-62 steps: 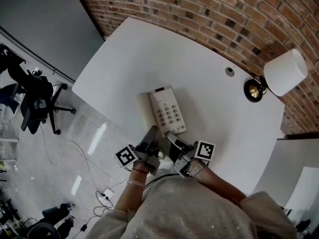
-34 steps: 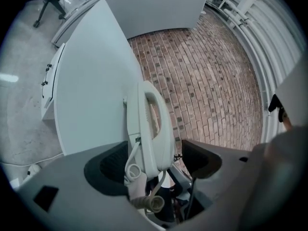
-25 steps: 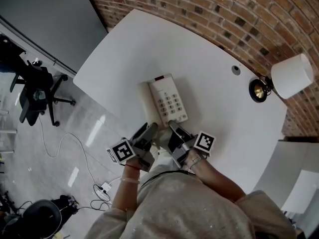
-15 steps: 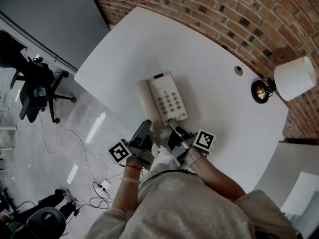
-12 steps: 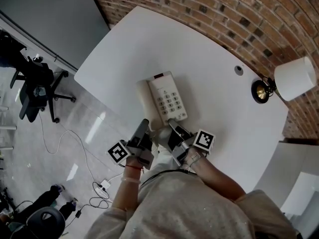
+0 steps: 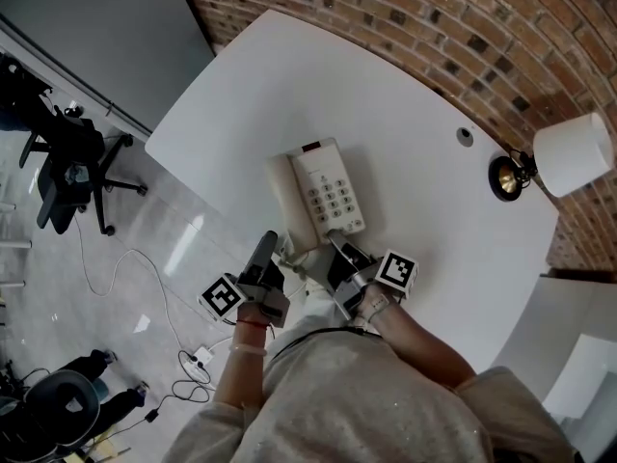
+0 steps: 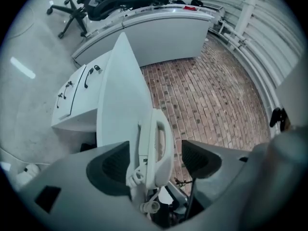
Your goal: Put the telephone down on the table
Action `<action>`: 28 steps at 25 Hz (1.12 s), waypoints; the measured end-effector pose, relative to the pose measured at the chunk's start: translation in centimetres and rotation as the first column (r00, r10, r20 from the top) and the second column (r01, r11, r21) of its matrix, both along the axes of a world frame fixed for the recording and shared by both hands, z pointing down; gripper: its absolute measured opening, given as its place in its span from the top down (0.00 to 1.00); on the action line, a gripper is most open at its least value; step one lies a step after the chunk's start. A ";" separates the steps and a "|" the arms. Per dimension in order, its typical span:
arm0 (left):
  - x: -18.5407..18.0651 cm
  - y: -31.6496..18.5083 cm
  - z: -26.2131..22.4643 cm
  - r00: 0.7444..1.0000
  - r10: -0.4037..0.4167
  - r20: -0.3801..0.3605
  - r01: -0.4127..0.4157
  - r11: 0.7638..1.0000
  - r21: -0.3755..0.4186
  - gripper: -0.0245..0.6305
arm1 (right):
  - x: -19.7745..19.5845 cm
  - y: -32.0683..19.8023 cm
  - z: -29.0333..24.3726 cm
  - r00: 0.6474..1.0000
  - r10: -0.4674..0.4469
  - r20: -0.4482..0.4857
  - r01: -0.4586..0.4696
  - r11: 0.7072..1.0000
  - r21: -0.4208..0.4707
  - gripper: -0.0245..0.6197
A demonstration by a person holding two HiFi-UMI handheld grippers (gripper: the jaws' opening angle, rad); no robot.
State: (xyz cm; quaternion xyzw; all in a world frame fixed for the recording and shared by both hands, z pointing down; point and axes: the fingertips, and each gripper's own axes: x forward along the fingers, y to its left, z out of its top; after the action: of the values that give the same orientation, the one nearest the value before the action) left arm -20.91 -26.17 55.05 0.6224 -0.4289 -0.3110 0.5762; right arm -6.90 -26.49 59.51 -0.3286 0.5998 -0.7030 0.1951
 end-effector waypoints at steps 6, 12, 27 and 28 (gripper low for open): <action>-1.0 1.4 1.7 0.926 0.088 0.367 -0.084 0.996 -0.028 0.77 | -0.2 0.1 0.7 1.000 0.015 -0.026 -0.017 0.997 -0.069 0.79; 1.6 1.9 0.7 0.776 0.226 0.589 -0.287 0.958 0.011 0.93 | -1.0 -0.6 1.2 0.999 0.026 -0.032 -0.029 0.995 -0.100 0.79; 2.3 2.0 0.6 0.635 0.316 0.705 -0.439 0.898 -0.008 0.93 | -1.8 -0.8 2.5 0.982 -0.049 -0.184 -0.012 0.948 -0.317 0.76; 2.3 2.1 0.8 0.633 0.319 0.706 -0.438 0.899 -0.014 0.93 | -1.8 -0.7 2.6 0.978 -0.057 -0.199 -0.010 0.946 -0.324 0.77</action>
State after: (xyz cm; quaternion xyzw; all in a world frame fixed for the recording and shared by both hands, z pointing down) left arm -18.66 -24.09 55.87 0.8122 -0.4456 0.0396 0.3745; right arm -8.69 -27.18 62.09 -0.4196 0.4974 -0.7563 0.0672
